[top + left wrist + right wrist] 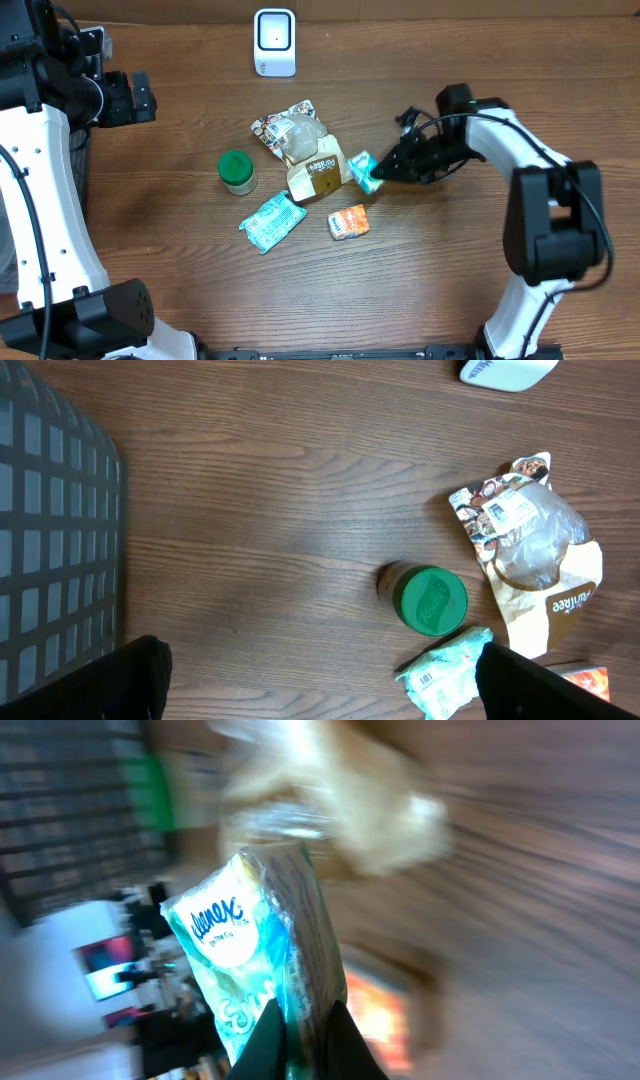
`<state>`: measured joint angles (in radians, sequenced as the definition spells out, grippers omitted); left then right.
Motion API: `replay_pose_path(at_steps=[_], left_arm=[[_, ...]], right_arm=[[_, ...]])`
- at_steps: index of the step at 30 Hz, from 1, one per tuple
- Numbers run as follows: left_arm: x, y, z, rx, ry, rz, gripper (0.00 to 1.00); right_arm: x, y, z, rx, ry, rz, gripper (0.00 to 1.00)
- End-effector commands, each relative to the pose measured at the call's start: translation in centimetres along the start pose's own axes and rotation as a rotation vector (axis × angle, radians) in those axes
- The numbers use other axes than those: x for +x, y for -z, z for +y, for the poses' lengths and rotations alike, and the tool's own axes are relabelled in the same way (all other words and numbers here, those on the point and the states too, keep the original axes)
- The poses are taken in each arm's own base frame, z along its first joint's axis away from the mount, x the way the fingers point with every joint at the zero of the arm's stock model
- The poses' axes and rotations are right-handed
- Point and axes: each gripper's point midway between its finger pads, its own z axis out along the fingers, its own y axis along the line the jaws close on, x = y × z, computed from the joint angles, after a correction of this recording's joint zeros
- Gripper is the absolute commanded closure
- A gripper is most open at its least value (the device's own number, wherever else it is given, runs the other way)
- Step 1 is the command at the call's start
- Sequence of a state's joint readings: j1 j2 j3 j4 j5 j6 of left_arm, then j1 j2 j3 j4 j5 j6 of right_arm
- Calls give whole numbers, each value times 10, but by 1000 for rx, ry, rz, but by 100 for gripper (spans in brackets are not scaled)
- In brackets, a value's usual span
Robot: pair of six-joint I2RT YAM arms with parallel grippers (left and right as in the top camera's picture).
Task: Scan the item barcode
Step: 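Lower the right gripper and grasp the teal Kleenex pack, then lift the teal pack upright with the right gripper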
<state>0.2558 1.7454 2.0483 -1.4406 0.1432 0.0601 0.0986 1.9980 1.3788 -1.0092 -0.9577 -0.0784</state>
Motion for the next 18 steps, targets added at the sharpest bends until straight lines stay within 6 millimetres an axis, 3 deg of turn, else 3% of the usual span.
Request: replay_pose_path(at_steps=[1,7,13,18], left_arm=[[1,-2,-1,11,-21,4,0],[1,-2,-1,11,-21,4,1],[1,-2,-1,11,-21,4,0],[1,-2,-1,11,-21,4,0]], right_arm=[[-5,37,89,-248,165,-85,96],[12,72,159,-605,232,-74,96],[12,72,159,-611,-27,7,96],[12,72,159,-610,-86,26,96]])
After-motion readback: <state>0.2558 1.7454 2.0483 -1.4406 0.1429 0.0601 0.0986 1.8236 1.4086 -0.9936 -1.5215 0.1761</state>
